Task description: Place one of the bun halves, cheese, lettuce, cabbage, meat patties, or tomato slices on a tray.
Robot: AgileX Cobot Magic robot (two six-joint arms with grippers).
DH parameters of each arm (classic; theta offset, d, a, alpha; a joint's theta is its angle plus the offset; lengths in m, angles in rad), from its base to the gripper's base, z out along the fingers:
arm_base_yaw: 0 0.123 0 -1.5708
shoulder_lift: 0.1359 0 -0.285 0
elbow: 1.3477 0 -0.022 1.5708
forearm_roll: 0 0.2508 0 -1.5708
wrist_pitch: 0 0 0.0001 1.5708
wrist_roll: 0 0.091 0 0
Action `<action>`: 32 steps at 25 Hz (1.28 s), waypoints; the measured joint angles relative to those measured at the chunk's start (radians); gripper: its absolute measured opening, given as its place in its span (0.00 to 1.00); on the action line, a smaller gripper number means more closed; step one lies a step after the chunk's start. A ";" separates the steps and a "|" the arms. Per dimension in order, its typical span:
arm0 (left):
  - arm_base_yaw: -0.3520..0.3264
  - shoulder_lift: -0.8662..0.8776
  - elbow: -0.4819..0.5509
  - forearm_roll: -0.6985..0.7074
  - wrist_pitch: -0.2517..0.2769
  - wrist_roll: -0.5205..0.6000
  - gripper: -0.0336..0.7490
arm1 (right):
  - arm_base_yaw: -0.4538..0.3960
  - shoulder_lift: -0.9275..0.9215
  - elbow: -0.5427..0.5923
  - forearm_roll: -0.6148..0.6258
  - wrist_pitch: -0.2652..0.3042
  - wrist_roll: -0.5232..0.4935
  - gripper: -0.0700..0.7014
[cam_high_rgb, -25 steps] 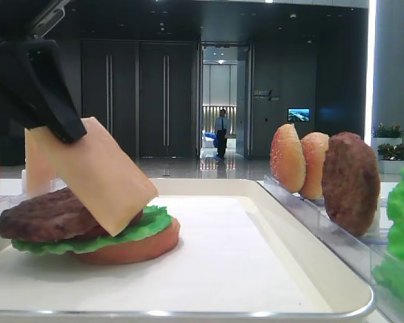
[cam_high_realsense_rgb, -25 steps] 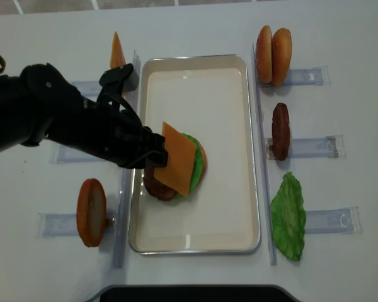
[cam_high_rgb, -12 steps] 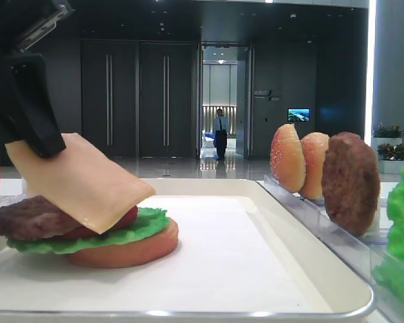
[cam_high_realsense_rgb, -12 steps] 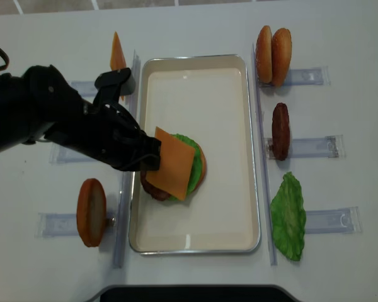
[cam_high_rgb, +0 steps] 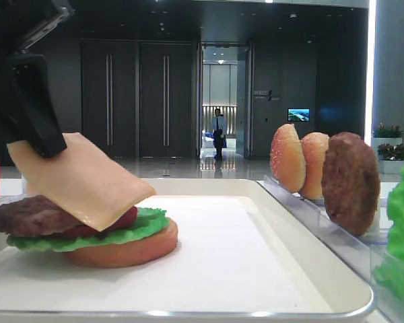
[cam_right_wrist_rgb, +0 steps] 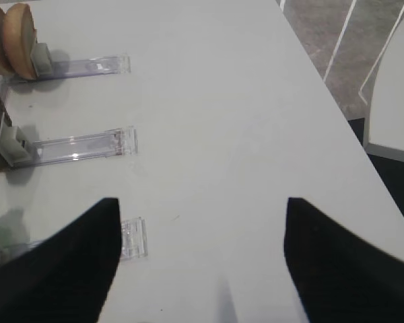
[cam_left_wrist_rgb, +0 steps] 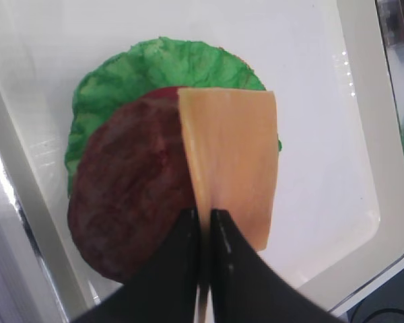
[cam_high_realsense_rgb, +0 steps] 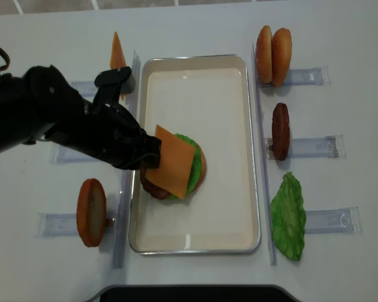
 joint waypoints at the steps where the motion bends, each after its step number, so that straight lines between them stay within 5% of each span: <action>1: 0.000 0.000 0.000 0.000 0.000 0.000 0.07 | 0.000 0.000 0.000 0.000 0.000 0.000 0.72; 12: 0.000 0.000 0.000 0.022 -0.015 -0.008 0.35 | 0.000 0.000 0.000 0.000 0.000 0.000 0.72; 23: 0.000 0.000 -0.024 0.218 -0.021 -0.200 0.61 | 0.000 0.000 0.000 0.000 0.000 0.000 0.72; 26: 0.000 0.000 -0.112 0.226 0.027 -0.210 0.63 | 0.000 0.000 0.000 0.000 0.000 0.000 0.72; 32: 0.000 0.000 -0.409 0.368 0.218 -0.351 0.63 | 0.000 0.000 0.000 0.000 0.000 0.000 0.72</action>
